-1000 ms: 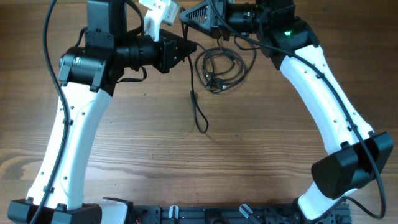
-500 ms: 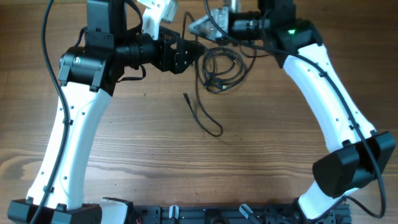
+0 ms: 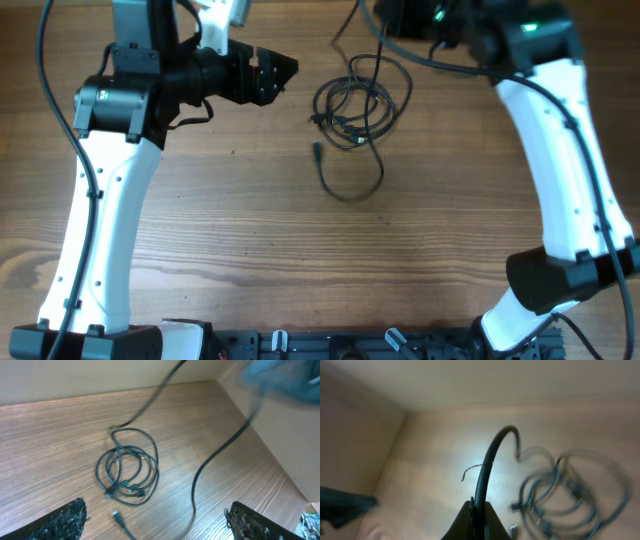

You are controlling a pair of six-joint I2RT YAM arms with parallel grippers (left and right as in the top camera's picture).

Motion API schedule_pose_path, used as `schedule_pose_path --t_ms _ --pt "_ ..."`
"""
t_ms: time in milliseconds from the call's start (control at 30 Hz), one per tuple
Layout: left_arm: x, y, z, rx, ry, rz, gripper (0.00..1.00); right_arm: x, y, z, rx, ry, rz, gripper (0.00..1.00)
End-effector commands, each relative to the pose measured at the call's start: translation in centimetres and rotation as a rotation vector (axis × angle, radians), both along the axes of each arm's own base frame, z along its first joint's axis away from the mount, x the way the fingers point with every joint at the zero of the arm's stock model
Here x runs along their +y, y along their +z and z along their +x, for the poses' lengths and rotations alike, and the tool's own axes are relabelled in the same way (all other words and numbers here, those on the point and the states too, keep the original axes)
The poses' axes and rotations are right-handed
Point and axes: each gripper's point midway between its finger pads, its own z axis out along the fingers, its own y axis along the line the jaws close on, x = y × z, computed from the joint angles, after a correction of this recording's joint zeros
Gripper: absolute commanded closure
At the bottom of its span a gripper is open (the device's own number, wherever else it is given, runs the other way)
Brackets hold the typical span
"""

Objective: Untangle cables

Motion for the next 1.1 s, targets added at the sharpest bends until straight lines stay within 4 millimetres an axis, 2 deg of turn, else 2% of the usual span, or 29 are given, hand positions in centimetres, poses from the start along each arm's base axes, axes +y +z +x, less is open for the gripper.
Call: schedule_pose_path --t_ms 0,100,200,333,467,567,667,733,833,967,1067 --pt "0.5 0.3 0.2 0.006 0.030 -0.004 0.07 -3.8 7.6 0.8 -0.228 -0.163 -0.074 0.96" --pt "0.5 0.3 0.2 0.006 0.030 -0.004 0.07 -7.9 12.8 0.5 -0.342 -0.297 -0.043 0.96" --pt "0.5 0.3 0.2 0.006 0.030 -0.004 0.07 -11.7 15.5 0.5 -0.406 -0.389 -0.018 0.96" --pt "0.5 0.3 0.2 0.006 0.030 -0.004 0.07 -17.9 16.7 1.1 -0.440 -0.533 -0.008 0.96" --pt "0.5 0.3 0.2 0.006 0.030 -0.004 0.06 -22.9 15.8 1.7 -0.423 -0.649 -0.047 0.96" --pt "0.5 0.3 0.2 0.006 0.030 -0.004 0.06 -28.1 13.8 2.4 -0.375 -0.786 -0.102 0.96" --pt "0.5 0.3 0.2 0.006 0.030 -0.004 0.06 -31.5 11.4 3.3 -0.314 -0.847 -0.129 0.96" --pt "0.5 0.3 0.2 0.005 0.030 -0.004 0.05 -34.1 9.0 4.1 -0.257 -0.888 -0.140 0.96" --pt "0.5 0.3 0.2 0.005 0.030 -0.004 0.05 -37.9 4.3 5.6 -0.151 -0.937 -0.157 0.96" --pt "0.5 0.3 0.2 0.005 0.030 -0.004 0.05 -40.6 -1.5 6.9 -0.018 -0.962 -0.176 0.96" --pt "0.5 0.3 0.2 0.005 0.030 -0.004 0.05 -41.3 -4.8 7.9 0.048 -0.946 -0.198 0.96"
